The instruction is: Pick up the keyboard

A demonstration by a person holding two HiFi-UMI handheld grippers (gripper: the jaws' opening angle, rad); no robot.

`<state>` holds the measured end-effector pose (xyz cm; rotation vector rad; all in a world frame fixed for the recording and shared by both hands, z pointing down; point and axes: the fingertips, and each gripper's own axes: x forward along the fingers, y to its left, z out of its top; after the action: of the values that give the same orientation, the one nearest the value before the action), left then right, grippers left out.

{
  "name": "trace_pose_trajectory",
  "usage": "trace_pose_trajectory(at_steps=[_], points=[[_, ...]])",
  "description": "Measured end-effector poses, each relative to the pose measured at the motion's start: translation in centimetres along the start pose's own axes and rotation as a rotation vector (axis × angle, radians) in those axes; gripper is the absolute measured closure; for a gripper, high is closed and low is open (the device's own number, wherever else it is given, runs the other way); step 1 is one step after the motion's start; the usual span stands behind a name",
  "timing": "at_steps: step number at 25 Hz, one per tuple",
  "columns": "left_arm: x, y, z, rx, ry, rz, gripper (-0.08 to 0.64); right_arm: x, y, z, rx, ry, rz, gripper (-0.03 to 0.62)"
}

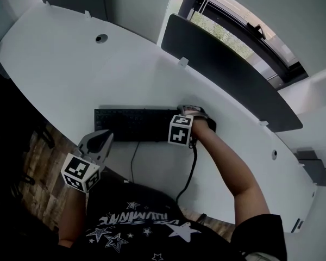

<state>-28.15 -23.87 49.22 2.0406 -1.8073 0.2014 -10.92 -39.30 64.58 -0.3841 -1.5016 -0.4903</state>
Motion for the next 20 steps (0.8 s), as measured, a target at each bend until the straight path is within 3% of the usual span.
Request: trace_pose_trajectory(at_steps=[10, 16, 20], points=[[2.8, -0.7, 0.7, 0.051, 0.065, 0.0, 0.541, -1.5, 0.3, -0.3, 0.04, -0.038, -0.219, 0.014], [5.2, -0.8, 2.0, 0.13, 0.108, -0.003, 0.541, -2.1, 0.3, -0.5, 0.037, -0.027, -0.329, 0.014], [7.0, -1.3, 2.3, 0.152, 0.193, -0.062, 0.538, -2.6, 0.6, -0.5, 0.051, -0.015, -0.403, 0.014]])
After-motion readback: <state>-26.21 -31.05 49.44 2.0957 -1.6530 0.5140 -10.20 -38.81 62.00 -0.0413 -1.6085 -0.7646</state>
